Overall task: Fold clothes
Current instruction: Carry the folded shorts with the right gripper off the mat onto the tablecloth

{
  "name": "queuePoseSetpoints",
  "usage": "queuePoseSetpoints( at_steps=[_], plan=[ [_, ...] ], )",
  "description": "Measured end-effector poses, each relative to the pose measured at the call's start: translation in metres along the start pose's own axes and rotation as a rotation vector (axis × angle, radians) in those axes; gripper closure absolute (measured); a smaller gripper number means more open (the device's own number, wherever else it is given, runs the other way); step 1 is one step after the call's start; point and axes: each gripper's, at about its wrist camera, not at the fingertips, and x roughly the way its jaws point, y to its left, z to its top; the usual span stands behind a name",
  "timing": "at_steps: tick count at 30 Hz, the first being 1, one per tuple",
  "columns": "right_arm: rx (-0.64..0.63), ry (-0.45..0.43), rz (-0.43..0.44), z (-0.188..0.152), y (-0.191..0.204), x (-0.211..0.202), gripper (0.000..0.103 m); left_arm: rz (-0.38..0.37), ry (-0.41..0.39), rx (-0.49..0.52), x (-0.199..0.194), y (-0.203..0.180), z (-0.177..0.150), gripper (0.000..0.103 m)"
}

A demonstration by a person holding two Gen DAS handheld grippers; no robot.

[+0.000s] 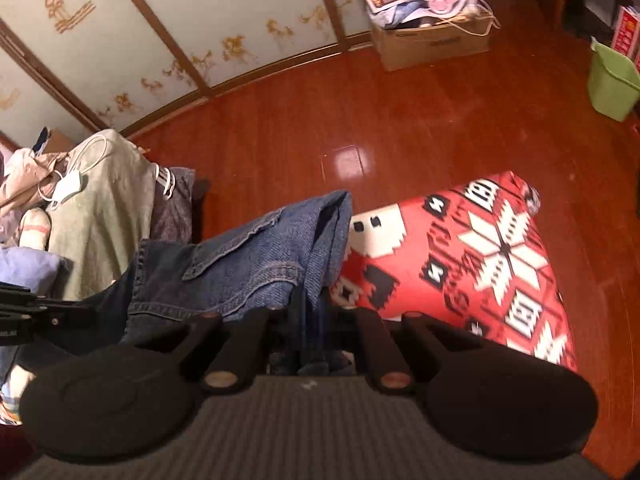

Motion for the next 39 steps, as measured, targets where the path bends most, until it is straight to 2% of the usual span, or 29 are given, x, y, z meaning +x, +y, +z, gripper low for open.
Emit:
queuePoseSetpoints(
  at_steps=[8, 17, 20, 22, 24, 27, 31, 37, 39],
  plan=[
    [0.013, 0.009, 0.003, -0.014, -0.035, 0.033, 0.098, 0.001, -0.007, 0.026, 0.02, -0.006, -0.006, 0.095],
    [0.017, 0.029, -0.045, -0.033, -0.053, 0.069, 0.097, 0.016, 0.115, 0.029, 0.053, 0.008, -0.031, 0.097],
    [0.033, 0.017, -0.064, -0.038, -0.057, 0.075, 0.093, 0.029, 0.133, 0.027, 0.064, 0.019, -0.041, 0.097],
    [0.037, 0.009, -0.089, -0.04, -0.057, 0.077, 0.083, 0.019, 0.138, 0.025, 0.068, 0.025, -0.044, 0.097],
    [0.053, -0.002, -0.113, -0.042, -0.058, 0.076, 0.077, 0.012, 0.151, 0.042, 0.073, 0.029, -0.045, 0.094],
    [0.069, -0.023, -0.153, -0.046, -0.057, 0.065, 0.075, 0.002, 0.173, 0.045, 0.073, 0.038, -0.049, 0.088],
    [0.062, -0.043, -0.218, -0.058, -0.045, 0.039, 0.073, -0.014, 0.175, 0.074, 0.063, 0.045, -0.055, 0.087],
    [0.059, -0.093, -0.261, -0.102, 0.005, -0.002, 0.072, -0.063, 0.169, 0.187, 0.055, 0.049, -0.06, 0.087],
    [0.066, -0.115, -0.255, -0.122, 0.026, -0.009, 0.071, -0.084, 0.16, 0.24, 0.054, 0.049, -0.062, 0.084]
  ],
)
